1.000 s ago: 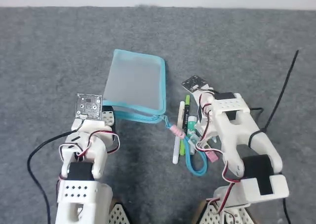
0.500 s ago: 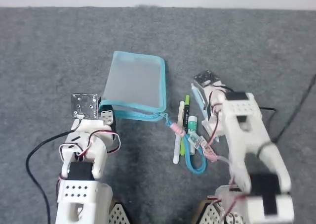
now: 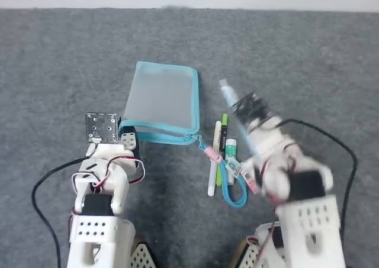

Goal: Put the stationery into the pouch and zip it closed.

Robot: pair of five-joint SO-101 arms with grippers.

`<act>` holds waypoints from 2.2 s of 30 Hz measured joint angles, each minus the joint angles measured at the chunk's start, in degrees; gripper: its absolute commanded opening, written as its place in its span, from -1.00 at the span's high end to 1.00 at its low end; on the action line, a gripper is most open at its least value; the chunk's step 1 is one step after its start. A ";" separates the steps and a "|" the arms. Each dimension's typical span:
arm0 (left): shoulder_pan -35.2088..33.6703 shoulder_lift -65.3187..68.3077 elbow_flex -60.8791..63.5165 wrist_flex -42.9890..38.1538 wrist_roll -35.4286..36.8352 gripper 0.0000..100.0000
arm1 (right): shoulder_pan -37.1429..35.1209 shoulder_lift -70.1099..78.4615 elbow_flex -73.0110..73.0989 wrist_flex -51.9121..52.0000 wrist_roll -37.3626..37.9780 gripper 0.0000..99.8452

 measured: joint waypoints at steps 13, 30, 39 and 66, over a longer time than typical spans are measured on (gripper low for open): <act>0.00 0.00 0.00 -1.41 0.00 0.98 | -17.14 -4.92 4.57 4.75 12.40 0.99; 0.26 0.00 0.00 -1.41 0.00 0.98 | -15.56 33.32 -15.38 -1.76 -2.55 0.99; 6.42 0.09 0.79 -1.41 -0.62 0.98 | -12.84 56.62 -39.12 3.52 -10.11 0.99; 8.00 0.09 1.32 -1.49 -2.02 0.98 | -23.74 58.81 -49.49 -5.01 -15.74 0.68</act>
